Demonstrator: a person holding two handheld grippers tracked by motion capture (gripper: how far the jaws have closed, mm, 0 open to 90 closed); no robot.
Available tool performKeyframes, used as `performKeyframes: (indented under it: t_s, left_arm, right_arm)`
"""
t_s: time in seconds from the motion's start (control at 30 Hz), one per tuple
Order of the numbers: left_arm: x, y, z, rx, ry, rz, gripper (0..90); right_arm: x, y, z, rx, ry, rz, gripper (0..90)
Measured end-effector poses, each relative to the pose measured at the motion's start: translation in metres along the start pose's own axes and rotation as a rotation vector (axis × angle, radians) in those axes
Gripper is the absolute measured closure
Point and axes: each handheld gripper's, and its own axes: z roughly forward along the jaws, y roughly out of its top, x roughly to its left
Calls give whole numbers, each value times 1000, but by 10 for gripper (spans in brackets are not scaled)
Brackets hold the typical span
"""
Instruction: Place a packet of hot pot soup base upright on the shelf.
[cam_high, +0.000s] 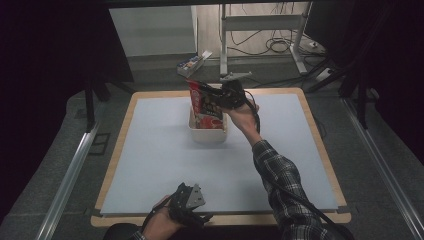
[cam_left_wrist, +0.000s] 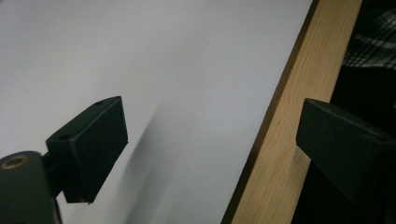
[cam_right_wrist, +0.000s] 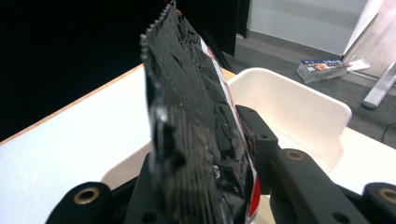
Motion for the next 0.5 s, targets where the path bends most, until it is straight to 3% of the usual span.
performKeyframes:
  t_s: [0.13,0.17,0.23,0.33,0.47,0.5]
  left_arm:
    - [1,0,-1,-23,-8,-28,66]
    - [2,0,-1,-28,-12,-34,65]
    - [2,0,-1,-27,-10,-32,64]
    - [2,1,0,-22,-7,-28,64]
    - [2,0,-1,-24,-4,-30,64]
    - [2,0,-1,-31,-1,-41,63]
  right_arm:
    - [-3,-5,-2,8,-7,-9,688]
    - [-5,-9,-3,29,-42,-33,673]
    - [-7,-12,-4,42,-64,-43,669]
    - [-13,-15,-6,39,-54,-17,669]
    - [-13,-14,-6,50,-55,-33,648]
    - [-10,-12,-5,63,-62,-64,565]
